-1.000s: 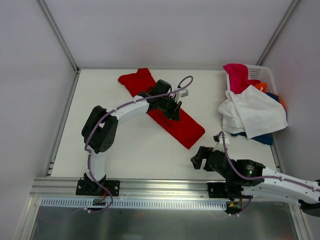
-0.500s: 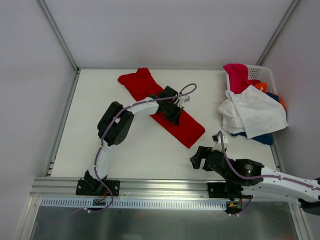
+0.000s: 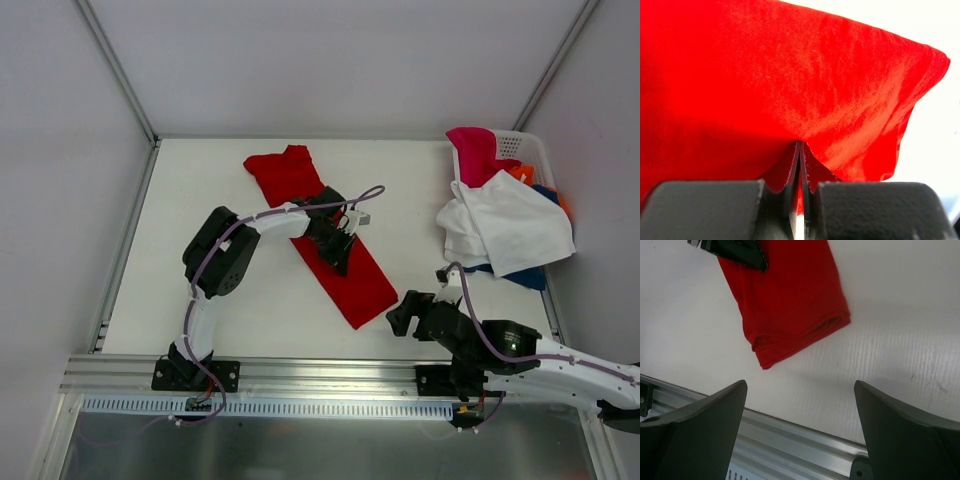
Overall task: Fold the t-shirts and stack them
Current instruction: Fold the tshirt
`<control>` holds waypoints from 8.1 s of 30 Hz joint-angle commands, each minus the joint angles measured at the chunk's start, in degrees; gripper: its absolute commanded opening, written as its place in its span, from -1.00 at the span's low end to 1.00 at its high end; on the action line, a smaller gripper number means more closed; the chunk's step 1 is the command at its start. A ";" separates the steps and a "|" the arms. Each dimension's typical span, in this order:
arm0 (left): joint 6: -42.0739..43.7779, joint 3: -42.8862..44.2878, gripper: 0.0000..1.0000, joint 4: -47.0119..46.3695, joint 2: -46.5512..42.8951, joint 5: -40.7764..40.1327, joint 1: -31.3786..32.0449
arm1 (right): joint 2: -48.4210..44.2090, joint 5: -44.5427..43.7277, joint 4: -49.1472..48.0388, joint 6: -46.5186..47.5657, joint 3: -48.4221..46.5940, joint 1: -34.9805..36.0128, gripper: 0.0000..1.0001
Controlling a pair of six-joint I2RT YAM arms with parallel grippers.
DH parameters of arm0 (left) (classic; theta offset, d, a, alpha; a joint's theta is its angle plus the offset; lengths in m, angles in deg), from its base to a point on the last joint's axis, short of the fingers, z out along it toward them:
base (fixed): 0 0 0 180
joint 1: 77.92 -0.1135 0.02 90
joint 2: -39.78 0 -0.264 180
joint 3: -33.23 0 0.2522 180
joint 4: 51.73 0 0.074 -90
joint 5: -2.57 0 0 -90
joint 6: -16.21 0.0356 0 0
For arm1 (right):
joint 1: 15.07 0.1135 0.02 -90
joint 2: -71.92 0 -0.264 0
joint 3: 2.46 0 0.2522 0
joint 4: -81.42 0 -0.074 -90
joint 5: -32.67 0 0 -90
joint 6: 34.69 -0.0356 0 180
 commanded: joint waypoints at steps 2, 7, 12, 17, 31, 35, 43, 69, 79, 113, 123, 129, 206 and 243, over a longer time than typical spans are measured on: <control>7.34 -7.03 -1.00 19.53 3.77 -2.74 1.98 | -2.11 -2.66 3.75 0.88 -3.69 0.36 0.86; 13.31 -10.20 -1.00 25.15 0.79 -7.93 2.60 | -3.52 -2.66 5.08 1.32 -4.04 0.36 0.86; 17.62 -17.75 -1.00 26.39 -7.38 -15.05 2.60 | -5.36 -2.14 5.96 1.49 -4.04 0.36 0.86; 19.56 -26.44 -1.00 26.30 -15.11 -19.34 2.51 | -7.91 -1.35 6.13 2.11 -3.17 0.36 0.86; 19.12 -14.90 0.98 23.14 -31.91 -27.63 -0.83 | -5.46 3.58 -5.46 4.22 3.42 0.36 0.90; 18.25 -4.51 0.98 23.75 -30.95 -25.08 -3.38 | -0.54 3.49 -9.15 5.79 2.55 0.36 0.94; 15.43 7.98 0.98 24.28 -31.12 -18.49 -11.45 | 23.31 -1.79 -15.93 16.77 -12.78 -3.58 0.55; 18.51 -0.82 0.72 12.59 -24.92 10.32 -36.07 | 101.06 48.92 -22.61 31.47 -80.50 -39.19 -0.99; 18.68 5.88 0.62 11.45 -13.28 15.62 -38.45 | 107.40 51.74 -28.65 29.36 -80.78 -43.32 -0.99; 17.46 -12.22 0.72 7.67 -43.34 8.94 -38.54 | 136.32 61.23 -62.15 9.66 -109.69 -47.72 0.99; 19.38 -11.70 0.79 5.91 -47.37 7.61 -39.85 | 105.51 63.37 -67.96 24.65 -77.21 -45.00 0.99; 21.49 -13.98 0.86 6.00 -56.16 10.34 -43.98 | 77.90 57.56 -63.22 31.28 -52.68 -43.59 0.99; 33.82 -42.72 0.80 12.16 -44.30 2.01 -42.85 | 84.11 9.82 -33.42 -5.19 -35.33 -0.43 0.20; 30.90 -33.76 0.81 21.89 -43.25 -0.91 -27.02 | 83.76 8.76 -33.86 -3.08 -32.87 -2.10 -0.99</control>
